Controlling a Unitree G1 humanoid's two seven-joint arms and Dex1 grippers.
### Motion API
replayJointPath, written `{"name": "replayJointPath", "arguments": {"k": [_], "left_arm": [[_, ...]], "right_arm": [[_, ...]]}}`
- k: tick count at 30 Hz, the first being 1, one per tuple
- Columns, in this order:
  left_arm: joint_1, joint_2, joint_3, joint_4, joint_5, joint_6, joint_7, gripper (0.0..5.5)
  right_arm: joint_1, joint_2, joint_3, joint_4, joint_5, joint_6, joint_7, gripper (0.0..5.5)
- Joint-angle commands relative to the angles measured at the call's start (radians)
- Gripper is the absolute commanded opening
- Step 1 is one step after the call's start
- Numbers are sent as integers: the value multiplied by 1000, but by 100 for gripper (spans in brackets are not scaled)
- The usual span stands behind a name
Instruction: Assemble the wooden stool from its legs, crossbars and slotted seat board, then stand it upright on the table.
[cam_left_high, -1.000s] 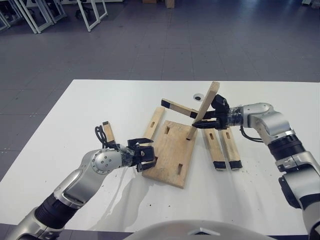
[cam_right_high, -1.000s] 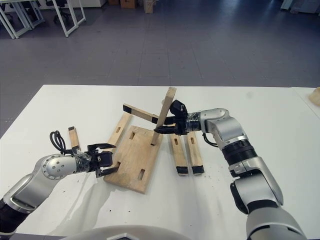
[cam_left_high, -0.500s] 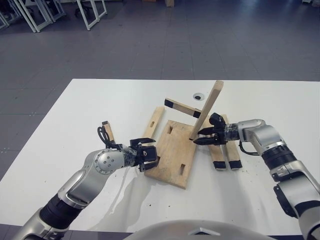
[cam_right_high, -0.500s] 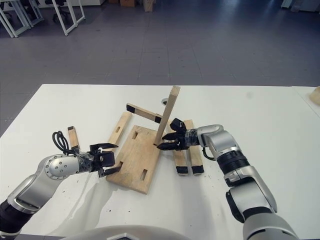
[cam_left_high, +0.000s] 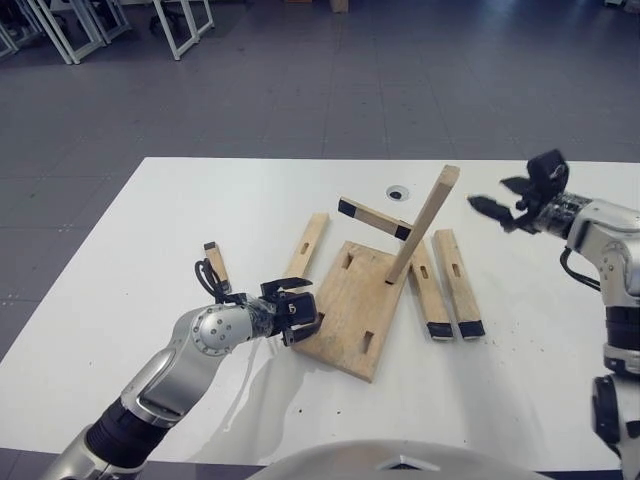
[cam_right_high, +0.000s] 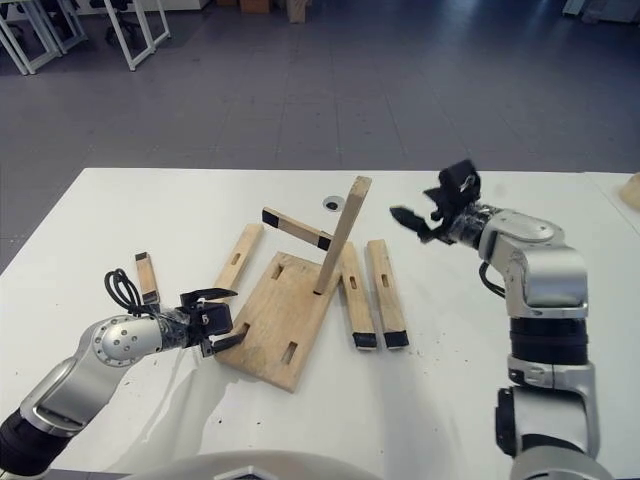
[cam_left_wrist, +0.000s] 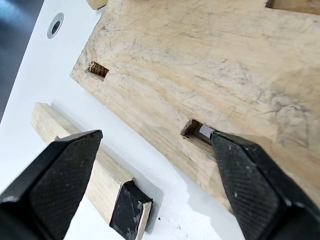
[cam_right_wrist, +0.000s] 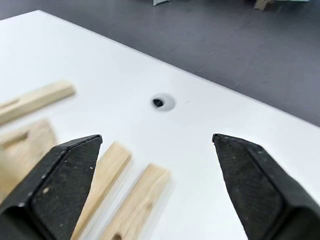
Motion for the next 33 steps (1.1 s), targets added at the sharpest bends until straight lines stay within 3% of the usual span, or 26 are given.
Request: {"name": "replayJointPath", "arguments": {"k": [1, 5, 9, 15, 17, 21, 24, 29, 31, 33], "left_arm": [[44, -25, -51, 32, 6, 56, -14, 404], [38, -35, -56, 35, 12, 63, -12, 404], [31, -41, -62, 36, 17, 64, -16, 404], [40, -31, -53, 26, 18, 63, -22, 404], [40, -31, -51, 21, 18, 68, -22, 404], [28, -37, -52, 21, 17, 76, -26, 404], [17, -40, -50, 26, 17, 78, -30, 404], [31, -60, -52, 17, 17, 101, -9, 404], [65, -89, -34, -19, 11, 183, 23, 404], [119, -122, -6, -84, 14, 298, 73, 404]], "right_arm": [[-248, 269, -188, -158, 137, 170, -333, 329], [-377, 449, -235, -244, 246, 339, -517, 329], [-373, 480, -238, -308, 303, 502, -569, 329], [-637, 444, -314, -356, 306, 246, -652, 329], [-487, 532, -299, -413, 344, 342, -699, 329], [118, 603, -87, -413, 289, 349, -639, 329], [232, 601, -38, -370, 258, 274, -618, 329], [-79, 629, -159, -353, 353, 161, -694, 329], [-266, 535, -249, -323, 358, 77, -726, 329], [-326, 397, -283, -338, 299, 50, -733, 329]]}}
